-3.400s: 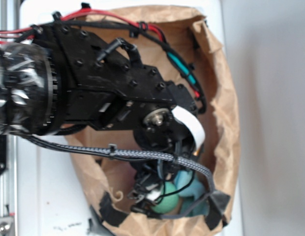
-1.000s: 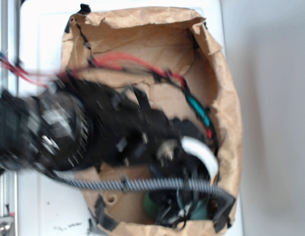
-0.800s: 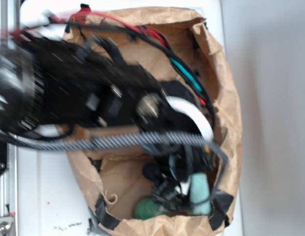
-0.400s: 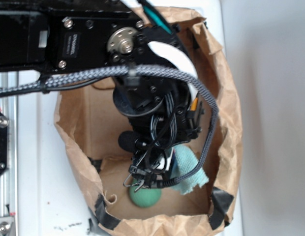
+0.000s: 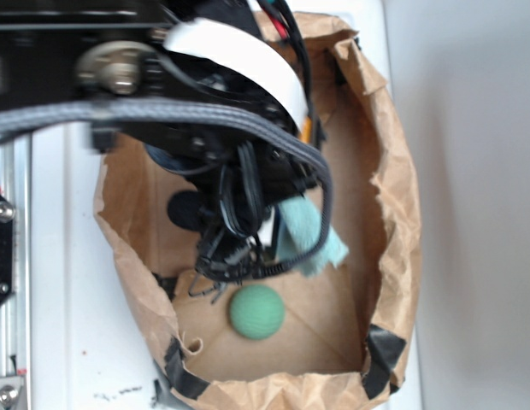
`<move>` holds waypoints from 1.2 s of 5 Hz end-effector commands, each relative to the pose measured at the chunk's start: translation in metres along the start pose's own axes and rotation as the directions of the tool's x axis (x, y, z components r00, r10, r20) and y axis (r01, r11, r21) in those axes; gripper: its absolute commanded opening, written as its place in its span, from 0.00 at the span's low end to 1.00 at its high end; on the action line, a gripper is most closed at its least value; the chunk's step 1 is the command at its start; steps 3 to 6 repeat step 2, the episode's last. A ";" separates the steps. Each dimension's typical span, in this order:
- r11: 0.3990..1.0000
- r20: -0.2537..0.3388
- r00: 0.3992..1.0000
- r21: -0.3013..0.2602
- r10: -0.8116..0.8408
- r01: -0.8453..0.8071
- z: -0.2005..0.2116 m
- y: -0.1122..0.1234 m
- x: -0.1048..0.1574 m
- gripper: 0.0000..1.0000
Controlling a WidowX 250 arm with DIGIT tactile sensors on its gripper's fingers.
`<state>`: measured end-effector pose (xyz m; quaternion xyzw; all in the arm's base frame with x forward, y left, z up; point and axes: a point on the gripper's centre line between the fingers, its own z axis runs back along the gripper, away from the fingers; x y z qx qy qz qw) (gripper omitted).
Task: Grab the blue cloth.
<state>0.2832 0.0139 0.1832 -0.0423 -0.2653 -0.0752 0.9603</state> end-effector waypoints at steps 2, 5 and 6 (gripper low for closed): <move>0.985 0.042 0.999 0.173 -0.004 -0.004 0.016 -0.008 0.010 0.00; 0.985 0.042 0.999 0.173 -0.004 -0.004 0.016 -0.008 0.010 0.00; 0.985 0.042 0.999 0.173 -0.004 -0.004 0.016 -0.008 0.010 0.00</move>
